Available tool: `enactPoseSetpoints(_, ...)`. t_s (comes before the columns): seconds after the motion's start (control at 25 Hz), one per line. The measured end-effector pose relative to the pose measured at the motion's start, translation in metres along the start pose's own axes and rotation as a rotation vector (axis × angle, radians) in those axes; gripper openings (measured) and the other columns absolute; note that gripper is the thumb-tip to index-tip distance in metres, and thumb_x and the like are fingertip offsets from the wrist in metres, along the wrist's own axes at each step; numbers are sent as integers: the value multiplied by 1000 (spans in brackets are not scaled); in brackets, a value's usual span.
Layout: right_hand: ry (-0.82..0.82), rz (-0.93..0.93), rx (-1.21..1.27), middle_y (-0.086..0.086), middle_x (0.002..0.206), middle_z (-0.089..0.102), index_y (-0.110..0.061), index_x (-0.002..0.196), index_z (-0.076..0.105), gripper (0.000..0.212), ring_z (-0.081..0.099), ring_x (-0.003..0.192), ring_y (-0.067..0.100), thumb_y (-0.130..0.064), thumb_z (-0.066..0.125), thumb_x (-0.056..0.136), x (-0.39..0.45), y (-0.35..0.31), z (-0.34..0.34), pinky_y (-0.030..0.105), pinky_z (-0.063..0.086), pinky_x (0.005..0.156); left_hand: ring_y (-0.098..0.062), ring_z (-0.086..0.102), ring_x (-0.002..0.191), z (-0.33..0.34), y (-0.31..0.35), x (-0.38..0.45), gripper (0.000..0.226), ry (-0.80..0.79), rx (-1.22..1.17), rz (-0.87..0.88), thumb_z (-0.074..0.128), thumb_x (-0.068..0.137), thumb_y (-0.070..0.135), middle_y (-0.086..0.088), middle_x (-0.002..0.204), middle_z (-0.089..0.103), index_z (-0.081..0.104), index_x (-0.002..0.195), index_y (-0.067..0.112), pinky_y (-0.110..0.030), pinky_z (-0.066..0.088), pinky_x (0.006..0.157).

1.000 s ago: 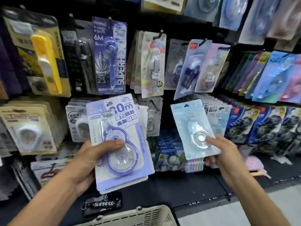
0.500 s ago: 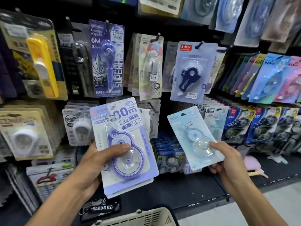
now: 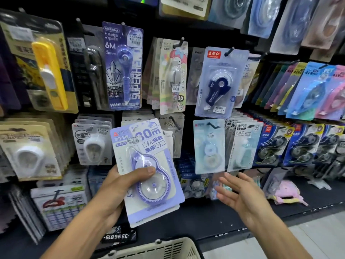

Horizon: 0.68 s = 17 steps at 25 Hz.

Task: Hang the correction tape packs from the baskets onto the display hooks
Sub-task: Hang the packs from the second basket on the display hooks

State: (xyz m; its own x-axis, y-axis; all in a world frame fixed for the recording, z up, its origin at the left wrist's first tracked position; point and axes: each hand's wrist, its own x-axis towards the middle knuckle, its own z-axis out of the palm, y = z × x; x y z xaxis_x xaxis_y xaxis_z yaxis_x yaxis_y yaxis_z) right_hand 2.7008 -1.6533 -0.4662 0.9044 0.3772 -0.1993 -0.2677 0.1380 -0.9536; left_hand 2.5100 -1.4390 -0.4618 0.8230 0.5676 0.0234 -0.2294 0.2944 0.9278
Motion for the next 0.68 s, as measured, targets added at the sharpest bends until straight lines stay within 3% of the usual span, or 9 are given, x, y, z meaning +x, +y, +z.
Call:
enactPoseSetpoints(0.12, -348, -274, -311, 3, 106, 76, -34, 107, 69, 36, 71, 88, 15, -49, 81, 75, -33, 11, 37, 27, 58, 70, -31, 78, 93, 14, -6, 1, 54, 5, 6, 7, 91, 51, 20, -12, 107, 79, 79, 104, 17, -32, 63, 67)
enactPoseSetpoints(0.2, -529, -348, -440, -6, 100, 77, -37, 102, 72, 36, 72, 89, 7, -55, 79, 71, -53, 18, 62, 20, 55, 72, -31, 78, 93, 22, -10, 2, 52, 27, 27, 5, 89, 58, 17, -11, 106, 80, 77, 108, 17, -36, 65, 71)
enactPoseSetpoints(0.36, -422, -285, -237, 2, 87, 77, -25, 83, 74, 24, 71, 77, 14, -44, 82, 71, -51, 19, 72, 25, 52, 68, -31, 76, 102, 21, -7, 2, 80, -40, -34, -39, 100, 47, 33, -11, 114, 78, 71, 120, 17, -34, 63, 76)
enactPoseSetpoints(0.44, -367, -167, -21, 6, 83, 76, -25, 74, 73, 13, 72, 73, 19, -33, 82, 75, -47, 15, 70, 27, 54, 61, -33, 76, 99, 19, -8, 1, 73, -66, -36, -53, 102, 42, 38, -13, 112, 78, 77, 109, 22, -35, 63, 71)
enactPoseSetpoints(0.52, -271, -133, 103, 7, 81, 76, -22, 81, 70, 13, 70, 61, 24, -33, 77, 79, -41, 13, 64, 30, 53, 48, -34, 77, 93, 21, -9, 1, 60, -46, -14, -44, 96, 47, 30, -14, 108, 79, 78, 104, 21, -35, 63, 67)
enactPoseSetpoints(0.6, -91, -212, 43, 6, 71, 70, -16, 87, 63, 21, 52, 41, 21, -33, 74, 83, -32, 9, 48, 27, 42, 38, -35, 78, 90, 21, -9, 2, 61, -16, 2, -26, 92, 51, 23, -15, 106, 79, 75, 109, 17, -35, 63, 65)
enactPoseSetpoints(0.68, 99, -261, -48, 5, 62, 62, -13, 89, 61, 18, 39, 36, 16, -27, 73, 89, -22, 4, 30, 23, 32, 36, -34, 78, 88, 18, -6, 1, 54, 23, -13, 1, 89, 57, 19, -15, 104, 79, 74, 109, 15, -34, 62, 62)
